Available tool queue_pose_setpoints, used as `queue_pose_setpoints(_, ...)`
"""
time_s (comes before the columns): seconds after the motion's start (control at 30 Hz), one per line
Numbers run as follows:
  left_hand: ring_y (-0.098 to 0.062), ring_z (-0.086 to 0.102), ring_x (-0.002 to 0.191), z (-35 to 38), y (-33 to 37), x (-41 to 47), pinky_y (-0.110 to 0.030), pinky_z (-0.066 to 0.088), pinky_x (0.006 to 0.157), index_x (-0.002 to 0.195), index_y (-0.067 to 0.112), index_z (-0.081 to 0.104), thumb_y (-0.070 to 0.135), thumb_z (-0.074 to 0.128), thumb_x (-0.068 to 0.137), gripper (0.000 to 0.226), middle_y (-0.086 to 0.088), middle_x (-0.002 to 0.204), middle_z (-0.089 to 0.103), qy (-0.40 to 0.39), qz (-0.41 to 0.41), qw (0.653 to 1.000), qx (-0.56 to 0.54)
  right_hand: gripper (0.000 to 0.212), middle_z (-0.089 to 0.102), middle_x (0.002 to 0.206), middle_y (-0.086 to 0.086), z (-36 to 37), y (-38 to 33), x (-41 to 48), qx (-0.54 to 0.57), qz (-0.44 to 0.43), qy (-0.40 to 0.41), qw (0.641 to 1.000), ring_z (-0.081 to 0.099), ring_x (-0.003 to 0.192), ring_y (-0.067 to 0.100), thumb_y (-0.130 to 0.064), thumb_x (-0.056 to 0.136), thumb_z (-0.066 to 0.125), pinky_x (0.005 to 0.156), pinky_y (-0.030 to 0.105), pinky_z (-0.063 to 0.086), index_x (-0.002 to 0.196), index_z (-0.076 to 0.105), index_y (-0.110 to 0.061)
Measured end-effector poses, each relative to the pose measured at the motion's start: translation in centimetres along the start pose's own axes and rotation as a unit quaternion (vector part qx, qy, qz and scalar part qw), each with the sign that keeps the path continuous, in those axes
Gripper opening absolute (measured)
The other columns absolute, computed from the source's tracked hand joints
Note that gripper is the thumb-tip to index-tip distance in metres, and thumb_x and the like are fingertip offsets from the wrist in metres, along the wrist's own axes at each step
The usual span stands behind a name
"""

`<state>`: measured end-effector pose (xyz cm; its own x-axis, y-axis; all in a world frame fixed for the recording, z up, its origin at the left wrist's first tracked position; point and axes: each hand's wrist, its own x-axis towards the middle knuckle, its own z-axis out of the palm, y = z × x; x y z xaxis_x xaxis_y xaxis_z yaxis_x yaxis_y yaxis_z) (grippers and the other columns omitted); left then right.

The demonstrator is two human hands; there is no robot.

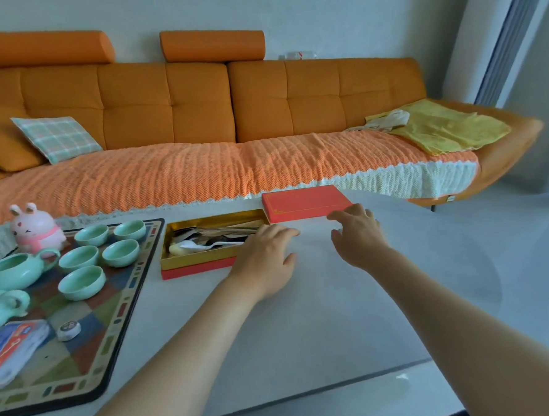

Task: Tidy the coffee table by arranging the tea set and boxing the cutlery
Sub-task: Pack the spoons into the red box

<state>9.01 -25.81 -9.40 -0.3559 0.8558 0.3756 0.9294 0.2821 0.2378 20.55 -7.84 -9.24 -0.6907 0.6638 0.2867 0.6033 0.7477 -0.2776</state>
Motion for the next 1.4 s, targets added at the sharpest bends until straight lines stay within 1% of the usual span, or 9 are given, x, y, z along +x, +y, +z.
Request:
queue_pose_setpoints(0.13, -0.018, 0.035, 0.135, 2.5, 2.6, 2.5, -0.036, 0.029, 0.111, 0.144, 0.022, 0.043, 0.026, 0.046, 0.098, 0.046, 0.004, 0.145, 0.045, -0.021, 0.023, 0.999, 0.023, 0.039, 0.039, 0.145, 0.01, -0.1, 3.9, 0.1, 0.001, 0.058, -0.075, 0.995, 0.037, 0.13, 0.031, -0.044, 0.1, 0.042, 0.106, 0.044, 0.033, 0.136, 0.052, -0.034)
queue_pose_setpoints(0.23, -0.019, 0.033, 0.136, 3.6, 3.9, 4.0, -0.036, 0.028, 0.111, 0.146, 0.021, 0.041, 0.026, 0.046, 0.098, 0.048, 0.002, 0.148, 0.042, -0.048, 0.022, 0.999, 0.013, 0.028, 0.054, 0.125, 0.008, -0.2, 4.9, 0.4, 0.021, 0.033, -0.117, 0.992, 0.049, 0.117, 0.03, -0.037, 0.098, 0.045, 0.097, 0.04, 0.042, 0.117, 0.066, -0.033)
queue_pose_setpoints(0.37, -0.019, 0.032, 0.137, 4.5, 4.8, 4.8, -0.036, 0.029, 0.112, 0.147, 0.02, 0.038, 0.025, 0.048, 0.098, 0.051, 0.001, 0.149, 0.04, -0.069, 0.028, 0.997, -0.004, 0.024, 0.055, 0.1, 0.007, -0.6, 4.9, 0.6, 0.008, 0.011, -0.1, 0.995, 0.055, 0.102, 0.031, -0.028, 0.095, 0.05, 0.08, 0.031, 0.044, 0.098, 0.073, -0.022)
queue_pose_setpoints(0.57, -0.018, 0.034, 0.137, 5.5, 5.5, 4.3, -0.034, 0.031, 0.113, 0.147, 0.02, 0.04, 0.023, 0.048, 0.099, 0.049, 0.002, 0.149, 0.04, -0.062, 0.026, 0.997, -0.026, 0.034, 0.066, 0.102, 0.004, -2.5, 4.2, -1.0, 0.04, 0.013, -0.116, 0.992, 0.058, 0.097, 0.023, -0.045, 0.091, 0.06, 0.086, 0.034, 0.051, 0.099, 0.076, -0.017)
queue_pose_setpoints(0.8, -0.018, 0.041, 0.129, 4.4, 5.3, 2.8, -0.031, 0.037, 0.105, 0.138, 0.02, 0.051, 0.023, 0.052, 0.098, 0.04, 0.002, 0.139, 0.049, -0.013, 0.045, 0.999, -0.007, 0.015, 0.064, 0.1, -0.014, -3.9, 2.2, -2.7, 0.045, -0.106, -0.195, 0.974, 0.052, 0.079, 0.002, -0.03, 0.09, 0.065, 0.065, 0.01, 0.035, 0.1, 0.076, -0.035)
queue_pose_setpoints(0.93, -0.017, 0.038, 0.133, 3.0, 4.1, 1.1, -0.033, 0.036, 0.108, 0.13, 0.024, 0.061, 0.017, 0.047, 0.099, 0.035, 0.003, 0.142, 0.048, -0.03, 0.051, 0.998, -0.006, 0.011, 0.064, 0.088, -0.018, -4.0, 0.7, -2.8, 0.078, -0.129, -0.236, 0.96, 0.055, 0.073, -0.003, -0.031, 0.083, 0.073, 0.066, 0.012, 0.038, 0.093, 0.078, -0.036)
queue_pose_setpoints(1.2, -0.016, 0.04, 0.131, 0.1, 1.2, -0.2, -0.035, 0.035, 0.11, 0.135, 0.019, 0.053, 0.008, 0.054, 0.094, 0.043, 0.004, 0.135, 0.052, 0.052, 0.057, 0.997, 0.014, 0.028, 0.064, 0.091, -0.009, -3.4, -0.6, -2.3, 0.146, -0.074, -0.09, 0.982, 0.059, 0.074, 0.004, -0.012, 0.089, 0.063, 0.062, 0.012, 0.042, 0.077, 0.07, -0.036)
queue_pose_setpoints(1.33, -0.021, 0.039, 0.134, -1.2, 0.3, -0.1, -0.039, 0.037, 0.11, 0.142, 0.015, 0.047, 0.006, 0.057, 0.093, 0.052, -0.002, 0.142, 0.048, 0.098, 0.06, 0.993, 0.01, 0.033, 0.06, 0.088, -0.013, -3.4, -1.5, -1.9, 0.213, -0.06, -0.013, 0.975, 0.061, 0.071, 0.017, -0.004, 0.092, 0.057, 0.064, 0.03, 0.054, 0.108, 0.066, -0.032)
queue_pose_setpoints(1.4, -0.025, 0.038, 0.135, -1.9, -0.4, -0.2, -0.04, 0.037, 0.109, 0.145, 0.015, 0.045, 0.008, 0.057, 0.093, 0.054, -0.004, 0.145, 0.045, 0.116, 0.052, 0.992, 0.027, 0.035, 0.058, 0.088, -0.013, -3.0, -2.4, -1.6, 0.198, -0.087, 0.001, 0.976, 0.058, 0.074, 0.016, -0.003, 0.093, 0.056, 0.067, 0.025, 0.048, 0.118, 0.068, -0.025)
